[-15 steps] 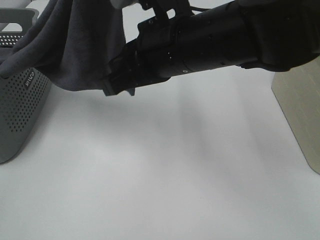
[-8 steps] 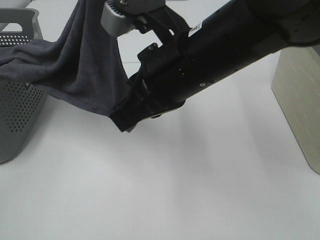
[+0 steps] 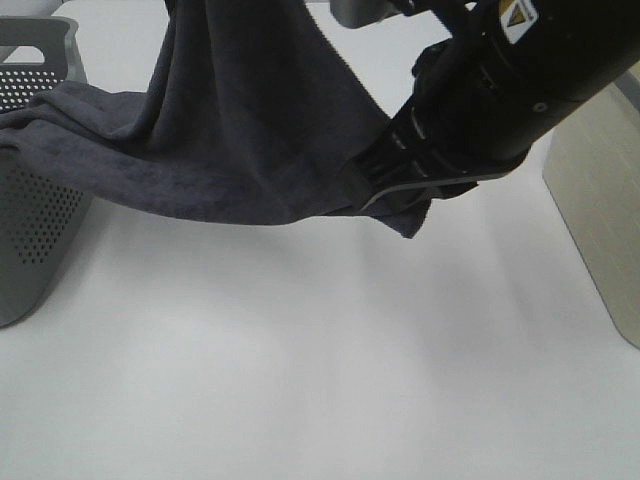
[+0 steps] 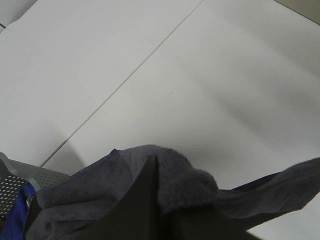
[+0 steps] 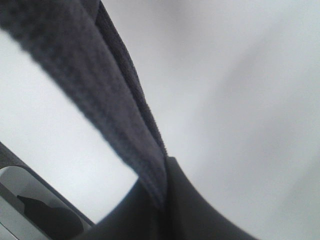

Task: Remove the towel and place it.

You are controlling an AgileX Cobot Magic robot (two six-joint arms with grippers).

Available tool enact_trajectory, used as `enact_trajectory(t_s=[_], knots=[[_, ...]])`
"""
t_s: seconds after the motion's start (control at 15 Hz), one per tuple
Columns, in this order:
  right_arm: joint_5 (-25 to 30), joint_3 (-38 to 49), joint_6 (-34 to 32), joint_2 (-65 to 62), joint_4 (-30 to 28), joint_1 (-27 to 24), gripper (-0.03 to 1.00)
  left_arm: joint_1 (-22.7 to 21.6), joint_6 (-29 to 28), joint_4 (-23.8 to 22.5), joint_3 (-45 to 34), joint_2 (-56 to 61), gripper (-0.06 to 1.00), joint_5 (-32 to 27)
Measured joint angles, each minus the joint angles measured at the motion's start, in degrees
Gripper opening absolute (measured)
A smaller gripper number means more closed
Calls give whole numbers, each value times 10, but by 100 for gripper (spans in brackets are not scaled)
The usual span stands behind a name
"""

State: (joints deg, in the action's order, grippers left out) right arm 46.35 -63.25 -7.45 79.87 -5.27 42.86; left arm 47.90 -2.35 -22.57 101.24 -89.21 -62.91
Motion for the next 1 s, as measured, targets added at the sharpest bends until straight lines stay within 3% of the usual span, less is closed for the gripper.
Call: enact_trajectory(t_s=[0.27, 0.4, 0.53, 0.73, 1.0], knots=[[63, -50, -32, -21, -73, 0, 2, 0, 0, -4, 0, 0, 0, 22], [106, -123, -35, -21, -157, 0, 2, 0, -5, -31, 0, 0, 0, 77], [119, -159, -29, -22, -199, 0, 2, 0, -9, -51, 0, 0, 0, 109], [116, -226, -7, -22, -277, 0, 2, 0, -48, -158, 0, 0, 0, 220], [50, -288, -11, -23, -387, 0, 2, -1, -208, -350, 0, 0, 0, 320]])
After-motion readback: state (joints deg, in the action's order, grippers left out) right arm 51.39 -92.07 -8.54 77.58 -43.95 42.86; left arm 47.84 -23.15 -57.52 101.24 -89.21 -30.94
